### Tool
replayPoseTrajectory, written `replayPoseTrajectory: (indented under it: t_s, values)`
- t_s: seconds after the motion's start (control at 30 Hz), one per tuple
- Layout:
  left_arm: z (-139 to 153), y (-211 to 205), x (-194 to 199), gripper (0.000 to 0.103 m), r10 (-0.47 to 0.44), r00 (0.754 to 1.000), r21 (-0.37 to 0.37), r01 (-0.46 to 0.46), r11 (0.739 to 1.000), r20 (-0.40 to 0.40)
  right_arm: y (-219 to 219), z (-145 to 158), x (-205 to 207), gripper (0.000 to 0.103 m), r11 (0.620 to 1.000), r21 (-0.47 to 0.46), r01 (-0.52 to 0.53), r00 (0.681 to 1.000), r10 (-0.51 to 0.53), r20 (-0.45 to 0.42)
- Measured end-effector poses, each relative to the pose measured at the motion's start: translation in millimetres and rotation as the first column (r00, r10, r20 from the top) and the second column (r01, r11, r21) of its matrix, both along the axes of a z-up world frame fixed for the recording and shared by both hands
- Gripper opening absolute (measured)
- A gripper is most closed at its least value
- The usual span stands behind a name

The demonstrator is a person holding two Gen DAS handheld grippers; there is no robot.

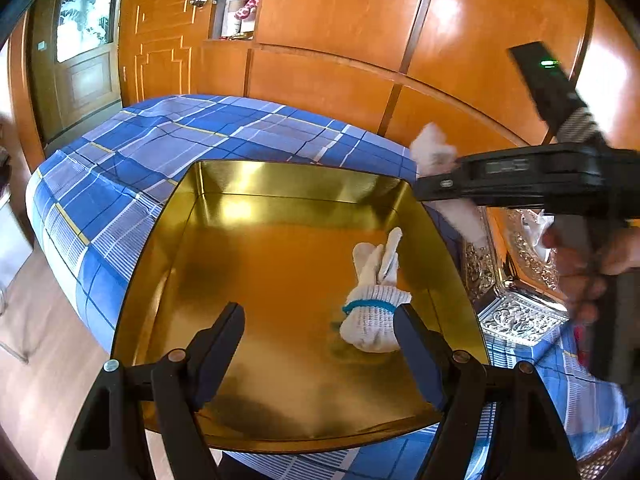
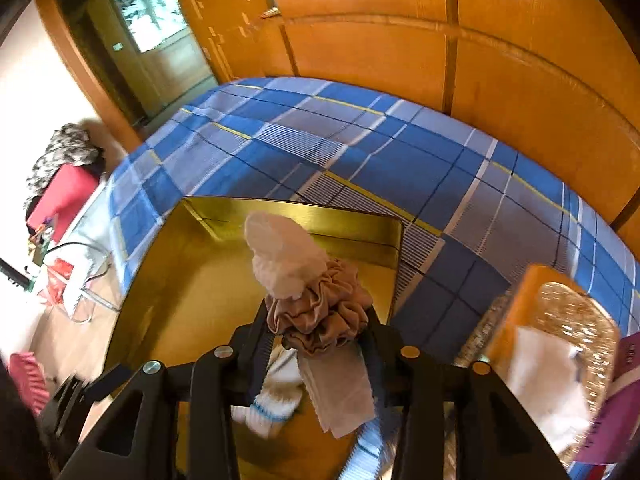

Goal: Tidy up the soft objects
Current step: 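Carry the scrunchie bundle into the gold tray and open the right tool, then grasp the red Santa sock with the left tool while the right tool approaches the wipes pack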

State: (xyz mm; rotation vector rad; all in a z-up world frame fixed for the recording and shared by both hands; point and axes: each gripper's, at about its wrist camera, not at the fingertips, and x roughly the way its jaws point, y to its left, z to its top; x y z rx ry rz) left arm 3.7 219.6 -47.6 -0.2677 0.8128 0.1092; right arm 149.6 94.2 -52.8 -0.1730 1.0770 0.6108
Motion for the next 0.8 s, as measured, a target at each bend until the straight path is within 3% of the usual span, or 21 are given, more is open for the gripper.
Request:
replayPoseTrajectory:
  t_s: [0.13,0.3,0.43,0.6,0.8]
  values:
    - [-1,1,0,0.081,0.009,1.0,-0.005,-0.01,1.0,-0.004,6,-15,10,0.048,0.999,0.009,0.043,0.999,-0.043,-0.031]
    - [-1,2,1,0.082,0.02,1.0,-0.004,-0.02,1.0,0.0,-2,-13,4,0.05,0.998,0.012,0.06,0.998,-0.06,0.004]
    - [-3,1,1,0.082,0.02,1.0,-0.002,-0.02,1.0,-0.008,-6,-7,-2,0.059,0.998,0.053,0.038,0.999,-0.039,0.008]
    - [2,-4,-1,0.082,0.007,1.0,0.016,-0.007,1.0,0.007,-15,6,-15,0.059,0.995,0.088,0.05,0.998,-0.054,0.04]
    - [4,-12,-3,0.082,-0.011,1.0,0.025,0.011,1.0,0.012,-32,20,-43,0.059,0.997,0.06,0.054,0.988,-0.062,0.144]
